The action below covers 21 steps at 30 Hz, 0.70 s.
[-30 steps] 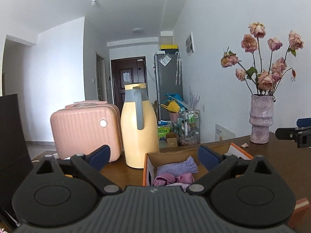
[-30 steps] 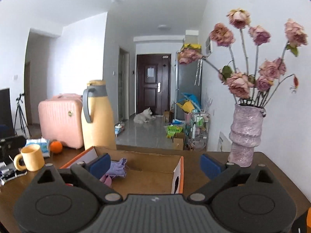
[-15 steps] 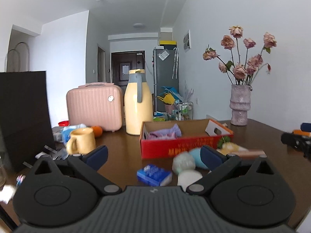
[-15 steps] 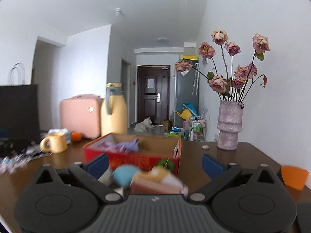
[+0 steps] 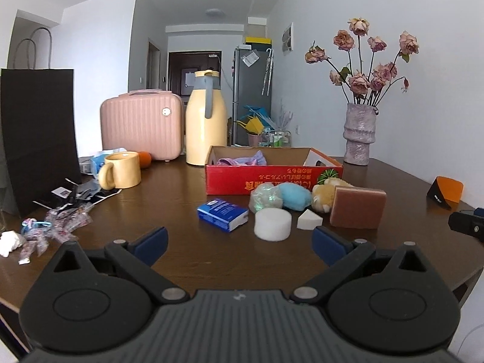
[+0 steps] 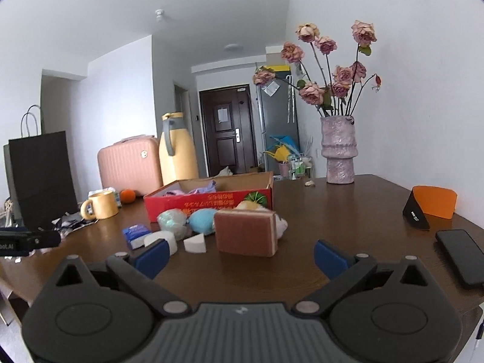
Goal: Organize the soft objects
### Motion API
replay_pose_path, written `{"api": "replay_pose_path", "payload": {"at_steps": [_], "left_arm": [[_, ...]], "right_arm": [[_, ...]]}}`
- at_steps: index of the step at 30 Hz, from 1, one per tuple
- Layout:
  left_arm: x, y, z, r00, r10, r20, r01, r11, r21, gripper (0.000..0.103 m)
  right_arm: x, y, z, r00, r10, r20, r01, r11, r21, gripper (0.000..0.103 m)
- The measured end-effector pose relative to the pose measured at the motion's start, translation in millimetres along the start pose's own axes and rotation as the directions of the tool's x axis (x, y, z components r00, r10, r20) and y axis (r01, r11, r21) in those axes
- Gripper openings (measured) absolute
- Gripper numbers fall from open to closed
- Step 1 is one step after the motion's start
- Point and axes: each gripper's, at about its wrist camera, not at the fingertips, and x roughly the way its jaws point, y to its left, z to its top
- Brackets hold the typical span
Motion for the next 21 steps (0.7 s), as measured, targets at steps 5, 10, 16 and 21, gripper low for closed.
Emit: {"api": "replay_pose_path", "payload": {"at_steps": [5,10,16,21], "left_arm": [[44,-18,19,0.995,-0.09,-0.041,0.089,0.996,-0.023,0.103],[123,-50,49,0.985,-0.158,-0.066,0.153,0.986,-0.072,0.096],[215,-81,63,0.929,-0.317,-0.19,0.287,0.943,-0.167,0.068],[244,-90,57,0.875,-0.408,-0.26,0.351,0.905,-0.24,0.037]], "right_arm": [[23,-7,8,0.999,0.027,-0.041,-0.026,0.999,0.045,0.092],[77,-27,29,0.994,0.049,-0.094,-0.039,0.994,0.098,0.079],[161,-57,45,0.976,0.089,-0.198,-0.048,0.978,0.204,0.047],[201,-72,42,0.965,0.112,-0.239,-0.043,0.96,0.278,0.039]]}}
